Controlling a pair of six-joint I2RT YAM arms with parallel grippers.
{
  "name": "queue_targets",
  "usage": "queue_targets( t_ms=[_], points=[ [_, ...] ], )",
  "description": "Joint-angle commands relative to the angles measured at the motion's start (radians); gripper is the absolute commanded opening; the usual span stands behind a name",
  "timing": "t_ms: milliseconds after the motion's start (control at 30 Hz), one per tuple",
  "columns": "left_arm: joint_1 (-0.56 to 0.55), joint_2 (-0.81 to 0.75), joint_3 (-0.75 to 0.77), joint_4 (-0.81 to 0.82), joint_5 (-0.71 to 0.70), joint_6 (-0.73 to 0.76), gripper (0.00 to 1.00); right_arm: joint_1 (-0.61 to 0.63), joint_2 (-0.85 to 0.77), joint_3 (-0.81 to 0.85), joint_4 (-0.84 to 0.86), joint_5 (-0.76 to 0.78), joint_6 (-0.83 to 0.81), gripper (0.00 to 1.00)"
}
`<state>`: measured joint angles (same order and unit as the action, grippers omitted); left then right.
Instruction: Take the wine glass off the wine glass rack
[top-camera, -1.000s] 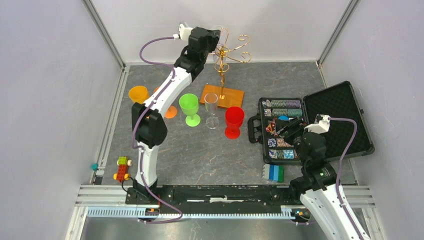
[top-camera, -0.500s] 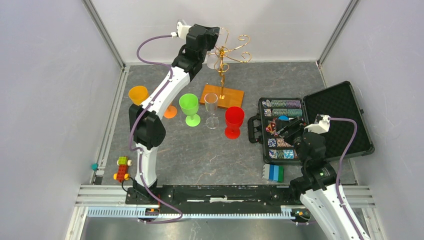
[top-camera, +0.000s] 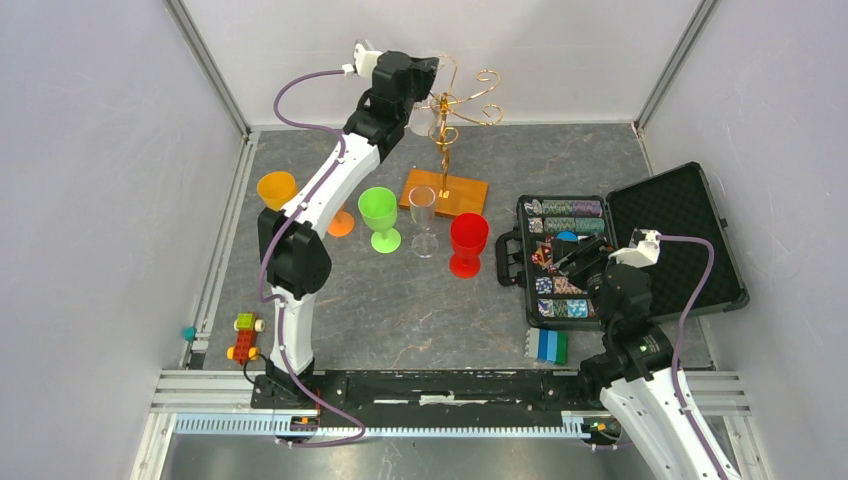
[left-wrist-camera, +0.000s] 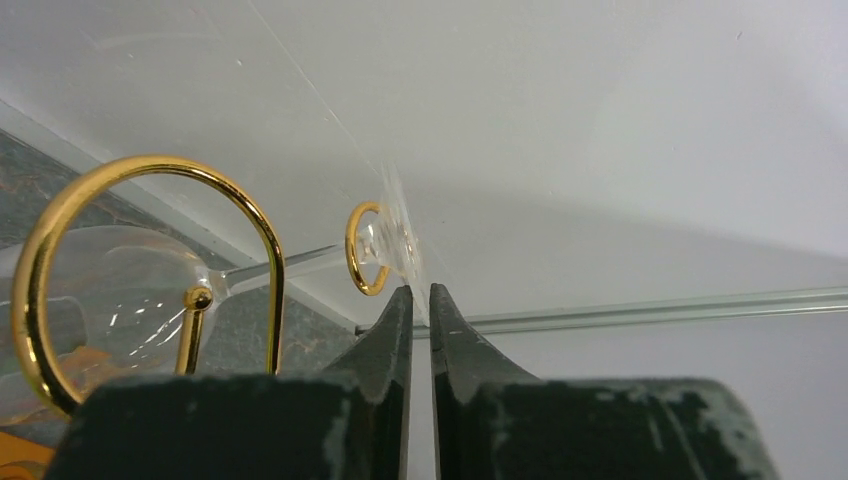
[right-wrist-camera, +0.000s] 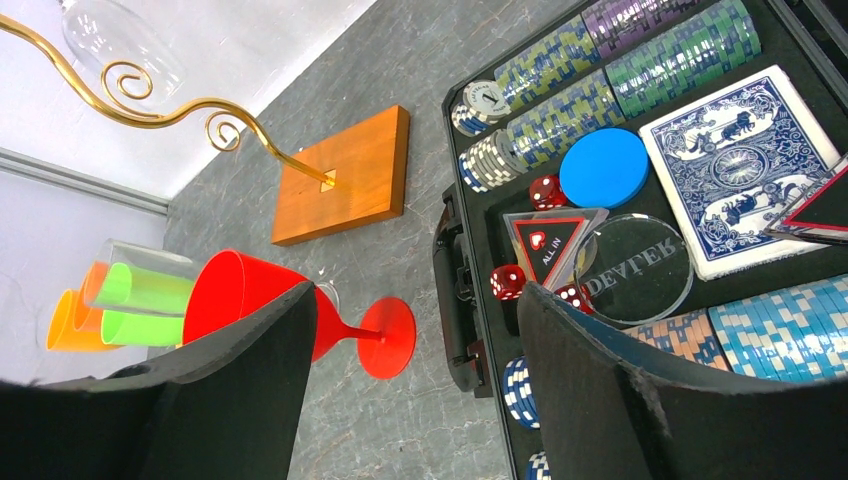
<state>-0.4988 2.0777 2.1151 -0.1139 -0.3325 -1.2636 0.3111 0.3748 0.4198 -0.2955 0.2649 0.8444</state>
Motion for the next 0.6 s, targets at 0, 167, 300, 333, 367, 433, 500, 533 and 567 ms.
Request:
queue_targets(
  t_ms=[0, 167, 300, 333, 367, 433, 500, 533, 567],
  points=[
    [0.008, -0.004, 0.018, 0.094, 0.012, -0.018, 0.09, -0.004, -0.002, 0.012, 0.016, 0.019, 0.001, 0.78],
    [0.009, -0.007, 0.014, 0.077, 0.008, -0.021, 0.02, -0.004, -0.001, 0.008, 0.017, 0.018, 0.004, 0.78],
    [0.009, -0.007, 0.016, 0.078, 0.019, -0.02, 0.02, -0.004, -0.001, 0.008, 0.017, 0.019, 0.004, 0.78],
    [0.009, -0.008, 0.015, 0.077, 0.023, -0.019, 0.02, -0.003, -0.002, 0.007, 0.017, 0.02, 0.004, 0.78],
    [0.009, -0.013, 0.011, 0.077, 0.025, -0.015, 0.02, -0.004, -0.003, 0.008, 0.017, 0.019, 0.005, 0.78],
    [0.009, -0.022, 0.002, 0.08, 0.036, -0.013, 0.02, -0.003, -0.004, 0.009, 0.017, 0.02, 0.004, 0.78],
    [0.009, -0.036, -0.019, 0.102, 0.045, -0.004, 0.02, -0.004, -0.003, 0.007, 0.016, 0.02, 0.005, 0.78],
    [0.009, -0.041, -0.026, 0.105, 0.048, -0.001, 0.02, -0.003, -0.003, 0.007, 0.018, 0.02, 0.005, 0.78],
    [0.009, -0.045, -0.031, 0.108, 0.053, 0.005, 0.02, -0.003, -0.003, 0.007, 0.017, 0.018, 0.007, 0.78]
  ],
)
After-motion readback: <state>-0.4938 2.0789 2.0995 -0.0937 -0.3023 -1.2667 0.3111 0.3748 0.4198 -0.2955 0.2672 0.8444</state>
